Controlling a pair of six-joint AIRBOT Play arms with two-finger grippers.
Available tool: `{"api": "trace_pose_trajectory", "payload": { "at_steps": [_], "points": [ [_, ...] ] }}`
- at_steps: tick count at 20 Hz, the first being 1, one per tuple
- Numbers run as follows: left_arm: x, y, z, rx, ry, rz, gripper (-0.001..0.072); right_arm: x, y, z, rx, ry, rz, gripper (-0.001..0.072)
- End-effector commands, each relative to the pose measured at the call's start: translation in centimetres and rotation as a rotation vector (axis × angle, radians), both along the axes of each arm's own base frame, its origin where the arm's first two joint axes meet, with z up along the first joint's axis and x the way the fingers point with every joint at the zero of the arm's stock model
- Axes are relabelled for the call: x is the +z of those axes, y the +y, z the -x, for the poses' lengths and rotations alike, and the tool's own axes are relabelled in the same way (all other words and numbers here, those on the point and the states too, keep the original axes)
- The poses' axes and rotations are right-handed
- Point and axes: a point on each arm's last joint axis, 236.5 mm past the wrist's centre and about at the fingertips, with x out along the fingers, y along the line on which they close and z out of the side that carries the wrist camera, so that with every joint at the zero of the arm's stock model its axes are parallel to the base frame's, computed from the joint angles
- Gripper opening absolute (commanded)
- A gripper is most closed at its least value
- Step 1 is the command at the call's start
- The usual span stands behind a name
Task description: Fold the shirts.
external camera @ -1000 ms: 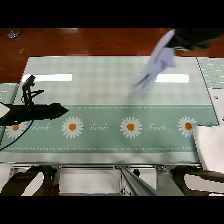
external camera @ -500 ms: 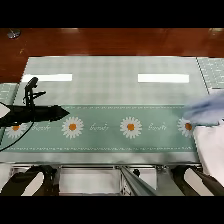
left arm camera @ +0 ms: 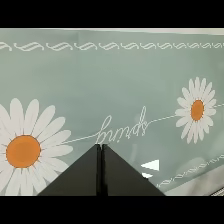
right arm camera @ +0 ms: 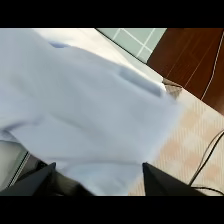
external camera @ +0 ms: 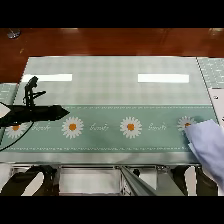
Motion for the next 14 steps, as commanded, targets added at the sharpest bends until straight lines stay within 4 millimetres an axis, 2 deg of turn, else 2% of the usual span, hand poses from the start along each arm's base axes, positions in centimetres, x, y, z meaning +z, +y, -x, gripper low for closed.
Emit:
{"api": "trace_pose_trajectory", "payload": {
  "at_steps": [1,2,3,4,5,6,7,8,9,10,11,12,13,14],
  "points": [
    [0.3,0.1,-0.7,0.017,-0.026,-0.003,0.0024,-0.4,-1.1,-2.3,0.033,-0.012,-0.055,0.0623],
    [0.8,0.2,-1.3,0.024,-0.044,-0.005,0.0024,0.6,-1.5,-4.7,0.059,-0.07,-0.075,0.0622],
    [1.7,0.4,-2.1,0.026,-0.065,-0.006,0.0023,1.9,-1.7,-8.4,0.108,-0.18,-0.107,0.0615],
    [3.4,0.5,-3.5,0.033,-0.1,-0.004,0.0023,3.6,-1.2,-12.8,0.165,-0.324,-0.152,0.0596],
    [5.8,0.5,-5.1,0.04,-0.141,0.001,0.0023,6.0,0.3,-18.3,0.257,-0.508,-0.219,0.0512],
    [8.9,0.5,-7.0,0.043,-0.192,0.009,0.0022,8.7,2.3,-23.2,0.366,-0.668,-0.277,0.0418],
    [12.5,0.0,-8.7,0.022,-0.258,0.01,0.0022,11.1,5.4,-27.7,0.506,-0.8,-0.342,0.0263],
    [15.7,-0.6,-10.1,-0.014,-0.326,-0.004,0.0022,12.5,8.9,-30.8,0.644,-0.877,-0.398,0.0075],
    [18.7,-1.5,-11.3,-0.059,-0.399,-0.046,0.0022,12.8,12.9,-33.4,0.782,-0.905,-0.435,0.0021],
    [20.5,-2.3,-12.0,-0.093,-0.445,-0.097,0.0022,11.9,16.6,-35.0,0.896,-0.883,-0.453,0.0021],
    [21.2,-2.9,-12.4,-0.115,-0.458,-0.158,0.0021,10.1,20.4,-36.4,1.004,-0.824,-0.449,0.0021],
    [20.5,-3.4,-12.3,-0.135,-0.435,-0.216,0.0022,8.1,24.5,-37.2,1.094,-0.766,-0.463,0.0021],
    [18.6,-3.5,-11.8,-0.139,-0.38,-0.274,0.0022,5.0,28.1,-37.4,1.203,-0.667,-0.453,0.0021],
    [15.6,-3.1,-11.3,-0.135,-0.309,-0.341,0.0022,1.0,29.9,-37.3,1.268,-0.531,-0.405,0.0021]
  ]
}}
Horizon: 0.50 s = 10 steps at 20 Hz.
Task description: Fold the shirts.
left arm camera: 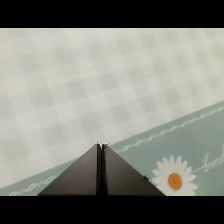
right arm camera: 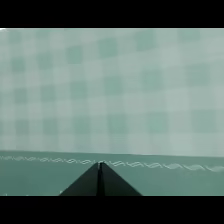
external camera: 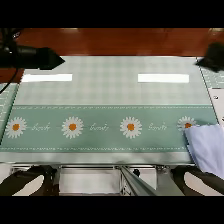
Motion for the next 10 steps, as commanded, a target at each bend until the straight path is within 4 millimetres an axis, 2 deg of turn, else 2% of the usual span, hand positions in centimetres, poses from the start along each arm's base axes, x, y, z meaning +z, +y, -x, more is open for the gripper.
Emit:
{"api": "trace_pose_trajectory", "payload": {
  "at_steps": [1,2,3,5,6,8,10],
  "points": [
    [-5.4,1.3,0.5,0.057,0.113,-0.238,0.0022,-9.1,9.5,-1.5,0.229,0.101,0.241,0.0019],
    [-8.9,2.1,1.5,0.074,0.192,-0.277,0.0023,-12.8,8.8,-0.6,0.212,0.198,0.316,0.0019],
    [-12.1,3.3,2.5,0.094,0.266,-0.307,0.0023,-15.5,7.9,0.3,0.207,0.267,0.358,0.0019],
    [-16.2,5.0,3.9,0.121,0.351,-0.326,0.0023,-18.8,5.4,1.5,0.121,0.36,0.378,0.0019],
    [-17.2,5.5,4.1,0.136,0.364,-0.325,0.0023,-19.9,4.4,2.2,0.085,0.397,0.372,0.0019],
    [-17.4,6.0,3.6,0.154,0.355,-0.319,0.0023,-21.1,2.9,2.8,0.068,0.426,0.394,0.002],
    [-17.5,6.1,3.6,0.155,0.356,-0.319,0.0024,-21.2,1.6,3.0,0.066,0.435,0.443,0.0019]
  ]
}}
